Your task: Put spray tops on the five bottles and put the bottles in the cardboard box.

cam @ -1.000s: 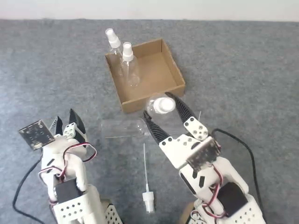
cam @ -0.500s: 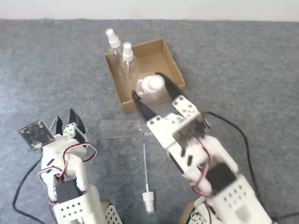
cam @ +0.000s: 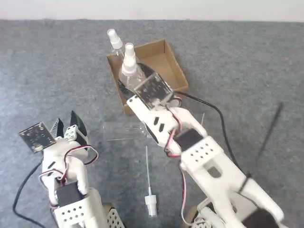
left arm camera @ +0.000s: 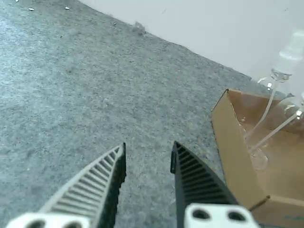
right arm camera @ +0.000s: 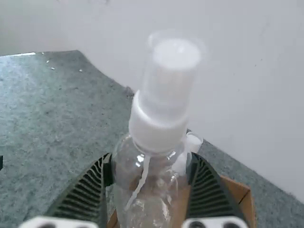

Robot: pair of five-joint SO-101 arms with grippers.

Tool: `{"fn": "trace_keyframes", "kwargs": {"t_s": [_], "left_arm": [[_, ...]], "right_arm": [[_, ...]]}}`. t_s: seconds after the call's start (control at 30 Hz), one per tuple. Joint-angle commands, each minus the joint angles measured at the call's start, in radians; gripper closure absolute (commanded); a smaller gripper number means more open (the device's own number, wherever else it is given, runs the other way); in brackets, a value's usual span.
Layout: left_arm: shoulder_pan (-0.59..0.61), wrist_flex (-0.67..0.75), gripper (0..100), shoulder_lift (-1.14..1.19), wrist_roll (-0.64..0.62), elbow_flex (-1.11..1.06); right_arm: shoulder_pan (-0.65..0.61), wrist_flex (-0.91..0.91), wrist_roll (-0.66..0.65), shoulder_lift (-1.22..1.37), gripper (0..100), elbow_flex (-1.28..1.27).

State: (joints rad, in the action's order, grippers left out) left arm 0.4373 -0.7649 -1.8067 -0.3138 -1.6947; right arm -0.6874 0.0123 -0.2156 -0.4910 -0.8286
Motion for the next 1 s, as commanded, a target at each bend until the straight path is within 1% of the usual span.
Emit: {"fn": "trace_keyframes", "kwargs": {"t_s": [0.0,0.1,0.17,0.67,0.97], "left_arm": [[0.005,-0.008,86,-0.017,0.006,0.01],[0.005,-0.008,86,-0.017,0.006,0.01],[0.005,-0.008,86,-0.017,0.006,0.01],[0.005,-0.009,86,-0.017,0.006,0.01],[0.005,-0.009,86,-0.017,0.006,0.01]], "right_arm": [[0.012,0.053,0.037,0.056,96.4,0.098],[0.015,0.101,0.104,0.125,96.1,0.114],[0.022,0.13,0.117,0.166,96.1,0.121],[0.044,0.328,0.12,0.401,96.1,0.129],[0.045,0.337,0.121,0.559,96.4,0.203]]}}
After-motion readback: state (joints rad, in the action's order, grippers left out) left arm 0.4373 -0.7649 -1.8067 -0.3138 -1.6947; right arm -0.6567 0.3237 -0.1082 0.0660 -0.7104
